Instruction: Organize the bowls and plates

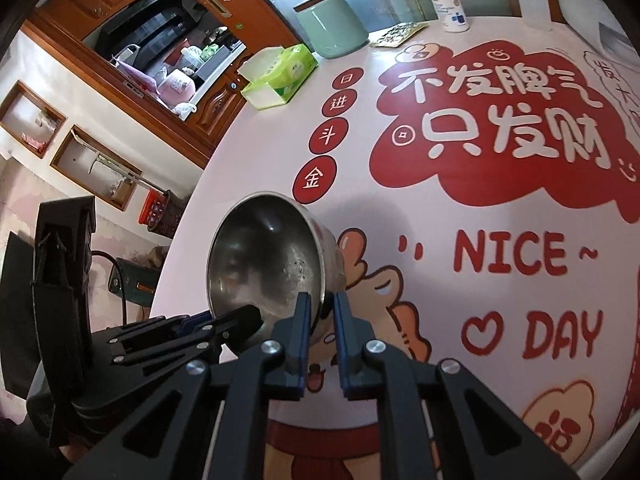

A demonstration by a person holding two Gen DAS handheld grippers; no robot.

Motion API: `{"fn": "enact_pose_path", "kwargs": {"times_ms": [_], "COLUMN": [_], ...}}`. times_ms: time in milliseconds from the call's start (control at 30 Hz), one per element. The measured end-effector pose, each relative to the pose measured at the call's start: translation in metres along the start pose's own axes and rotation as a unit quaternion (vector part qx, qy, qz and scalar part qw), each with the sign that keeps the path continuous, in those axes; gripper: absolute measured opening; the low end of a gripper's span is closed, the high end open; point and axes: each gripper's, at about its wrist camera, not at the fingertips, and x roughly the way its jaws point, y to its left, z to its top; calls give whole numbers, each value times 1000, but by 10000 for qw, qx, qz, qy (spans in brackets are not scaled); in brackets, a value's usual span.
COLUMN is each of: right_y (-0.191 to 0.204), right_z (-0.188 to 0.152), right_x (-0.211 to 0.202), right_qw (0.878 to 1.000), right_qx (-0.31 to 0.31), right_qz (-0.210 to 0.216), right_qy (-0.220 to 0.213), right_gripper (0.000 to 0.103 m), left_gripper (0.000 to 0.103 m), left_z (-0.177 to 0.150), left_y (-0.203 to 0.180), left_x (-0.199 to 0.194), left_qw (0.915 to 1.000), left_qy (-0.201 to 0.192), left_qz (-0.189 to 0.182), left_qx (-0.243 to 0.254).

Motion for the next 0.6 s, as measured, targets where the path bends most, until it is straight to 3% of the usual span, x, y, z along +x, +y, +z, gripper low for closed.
{"fn": "enact_pose_path", "kwargs": {"times_ms": [600], "right_y": [-25], "right_z": [-49], "right_x": [-103], "right_qw": [9974], "right_qx": [181], "right_qz": [-219], "right_qy": [-666], "right_gripper": [11], "left_gripper": [18], "left_z": [-49], "left_y": [-75], "left_x": [-63], "left_qw": [9967], "left_qy": [-317], "left_qz": [-236], "left_qx": [711]}}
